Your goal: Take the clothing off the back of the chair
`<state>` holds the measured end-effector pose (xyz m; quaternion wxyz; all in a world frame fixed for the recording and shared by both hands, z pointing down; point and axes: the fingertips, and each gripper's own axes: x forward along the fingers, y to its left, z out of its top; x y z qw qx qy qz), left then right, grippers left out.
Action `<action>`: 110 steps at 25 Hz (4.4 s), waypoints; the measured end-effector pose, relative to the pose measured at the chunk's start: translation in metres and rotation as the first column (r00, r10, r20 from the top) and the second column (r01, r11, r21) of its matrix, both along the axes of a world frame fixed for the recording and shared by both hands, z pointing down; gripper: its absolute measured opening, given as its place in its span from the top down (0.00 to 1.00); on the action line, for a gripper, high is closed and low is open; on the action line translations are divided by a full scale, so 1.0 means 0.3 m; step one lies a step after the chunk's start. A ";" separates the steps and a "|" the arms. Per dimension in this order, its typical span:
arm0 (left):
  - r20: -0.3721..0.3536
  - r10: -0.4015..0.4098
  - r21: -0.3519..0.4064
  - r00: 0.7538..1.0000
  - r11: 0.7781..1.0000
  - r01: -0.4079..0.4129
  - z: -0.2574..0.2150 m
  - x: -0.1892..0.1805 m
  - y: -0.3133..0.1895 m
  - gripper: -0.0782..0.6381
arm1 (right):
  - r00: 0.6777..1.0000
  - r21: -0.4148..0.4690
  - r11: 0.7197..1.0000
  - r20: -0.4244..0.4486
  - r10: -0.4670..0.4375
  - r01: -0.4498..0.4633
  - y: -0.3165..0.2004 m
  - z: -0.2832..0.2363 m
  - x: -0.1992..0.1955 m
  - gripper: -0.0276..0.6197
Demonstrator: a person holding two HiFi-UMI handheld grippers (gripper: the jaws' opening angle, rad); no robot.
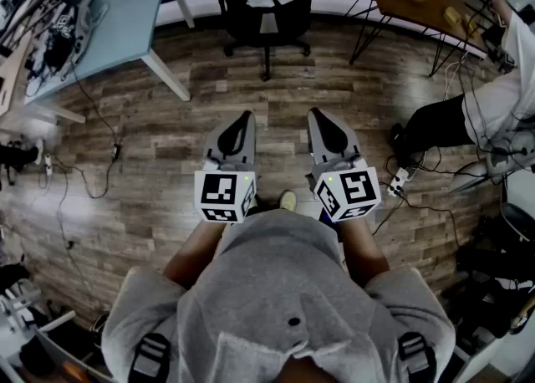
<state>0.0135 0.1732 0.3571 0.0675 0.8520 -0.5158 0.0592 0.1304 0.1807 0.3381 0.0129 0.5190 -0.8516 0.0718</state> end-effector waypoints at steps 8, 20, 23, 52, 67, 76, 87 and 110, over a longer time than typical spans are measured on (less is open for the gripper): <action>-0.020 -0.007 0.003 1.000 1.000 0.007 0.025 0.133 0.021 0.88 | 1.000 0.016 1.000 -0.007 -0.025 0.025 0.029 0.045 0.087 0.93; -0.017 -0.053 -0.004 0.998 0.999 0.053 0.014 0.168 0.035 0.88 | 0.996 -0.014 0.997 0.032 -0.079 0.080 0.033 0.057 0.134 0.93; -0.015 -0.063 -0.001 0.998 0.998 0.063 0.016 0.180 0.040 0.88 | 0.992 0.001 0.993 0.045 -0.118 0.118 0.046 0.056 0.128 0.93; 0.001 -0.045 0.036 0.999 0.998 0.045 0.005 0.256 -0.029 0.88 | 0.991 0.043 0.992 0.064 -0.121 0.119 -0.041 0.031 0.181 0.93; -0.036 -0.046 0.013 0.998 0.999 0.046 0.060 0.194 -0.274 0.88 | 0.988 0.019 0.990 0.059 -0.142 0.141 -0.291 0.090 0.097 0.93; -0.042 -0.034 -0.006 0.999 0.999 0.034 0.041 0.138 -0.595 0.88 | 0.990 -0.010 0.992 0.057 -0.129 0.130 -0.591 0.079 0.043 0.93; -0.048 -0.038 -0.035 0.998 0.999 0.036 0.028 0.006 -0.917 0.88 | 0.991 -0.037 0.992 0.057 -0.118 0.121 -0.911 0.055 -0.077 0.93; -0.078 -0.018 -0.043 0.997 0.999 0.015 0.032 -0.207 -1.322 0.88 | 0.994 -0.055 0.993 0.039 -0.103 0.105 -1.303 0.065 -0.296 0.93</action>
